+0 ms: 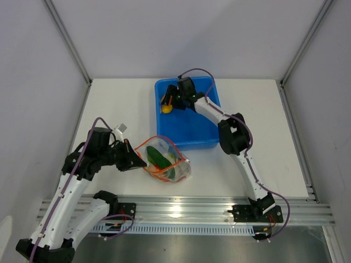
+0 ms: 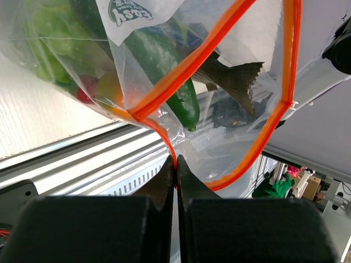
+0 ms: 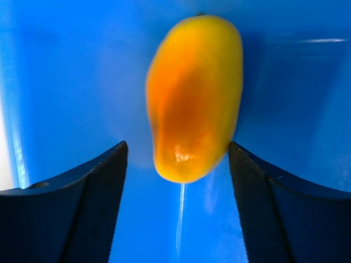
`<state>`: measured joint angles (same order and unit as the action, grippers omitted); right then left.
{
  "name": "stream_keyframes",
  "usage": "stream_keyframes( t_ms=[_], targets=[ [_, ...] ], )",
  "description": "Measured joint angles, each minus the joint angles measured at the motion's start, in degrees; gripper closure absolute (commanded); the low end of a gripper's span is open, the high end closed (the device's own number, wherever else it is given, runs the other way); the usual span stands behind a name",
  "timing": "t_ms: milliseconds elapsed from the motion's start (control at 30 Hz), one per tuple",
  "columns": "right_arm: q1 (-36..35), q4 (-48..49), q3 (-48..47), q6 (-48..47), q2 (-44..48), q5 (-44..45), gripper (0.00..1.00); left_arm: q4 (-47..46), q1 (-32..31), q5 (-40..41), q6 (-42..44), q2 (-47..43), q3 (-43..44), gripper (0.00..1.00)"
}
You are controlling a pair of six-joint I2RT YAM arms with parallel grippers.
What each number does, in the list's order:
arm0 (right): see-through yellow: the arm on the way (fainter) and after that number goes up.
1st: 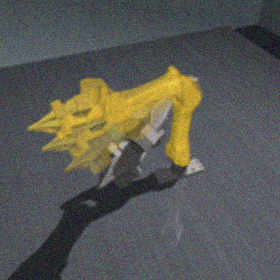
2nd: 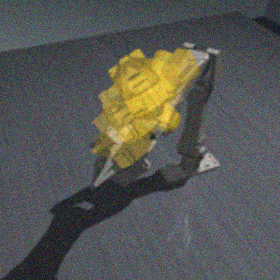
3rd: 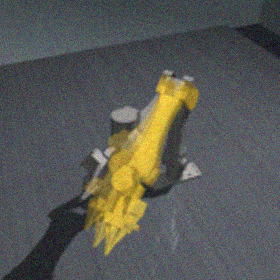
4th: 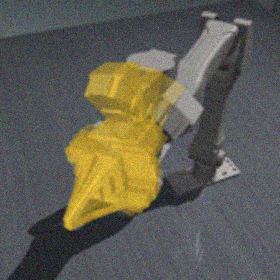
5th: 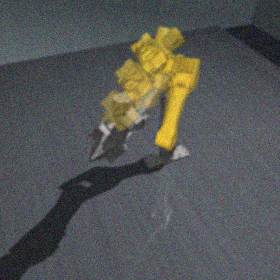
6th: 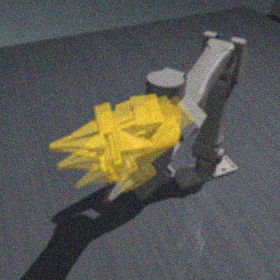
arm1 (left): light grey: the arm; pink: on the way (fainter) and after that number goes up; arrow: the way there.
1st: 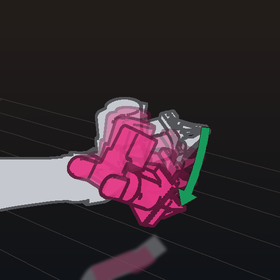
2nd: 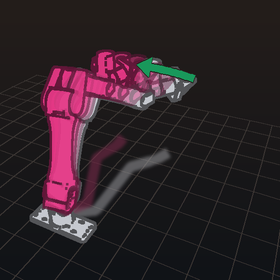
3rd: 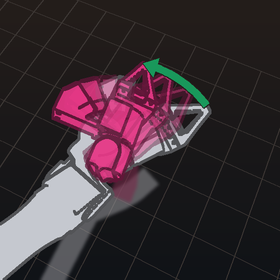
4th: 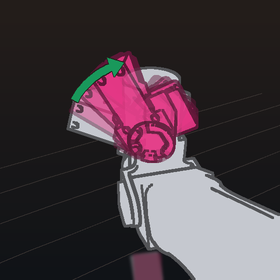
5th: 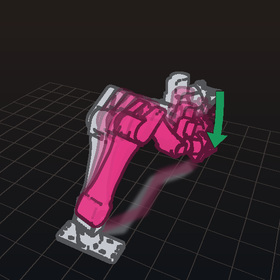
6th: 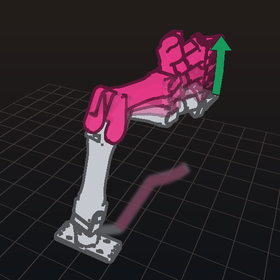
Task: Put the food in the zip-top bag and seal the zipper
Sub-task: Pick up the fake fruit from the bin.
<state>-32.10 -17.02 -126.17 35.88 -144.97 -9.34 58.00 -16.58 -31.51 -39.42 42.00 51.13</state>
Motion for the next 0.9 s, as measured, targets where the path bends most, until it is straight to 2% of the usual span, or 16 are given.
stream_keyframes(
  t_ms=[233,367,567,733,833,900],
  targets=[
    [-0.09,-0.26,-1.66,-0.15,-1.9,0.37,0.39,0.0,0.0,-0.11,0.0,0.0,-1.16,0.99],
    [-0.02,-0.48,-1.66,-0.11,-1.95,0.68,0.41,0.0,0.0,-0.13,-0.02,-0.02,-1.66,0.99],
    [0.02,-0.61,-1.68,-0.79,-1.95,0.94,0.29,-0.02,0.0,-0.15,-0.04,-0.07,-1.99,0.99],
    [0.02,-0.63,-1.79,-2.08,-2.32,0.9,0.28,-0.02,0.0,-0.15,-0.07,-0.37,-2.12,0.99],
    [0.0,-0.63,-1.9,-2.6,-2.93,0.9,0.34,-0.02,0.0,-0.17,-0.09,-0.79,-2.54,0.99],
    [0.0,-0.42,-1.9,-3.15,-3.02,0.87,0.41,-0.02,0.0,-0.2,-0.13,-0.9,-2.82,0.99]
  ],
)
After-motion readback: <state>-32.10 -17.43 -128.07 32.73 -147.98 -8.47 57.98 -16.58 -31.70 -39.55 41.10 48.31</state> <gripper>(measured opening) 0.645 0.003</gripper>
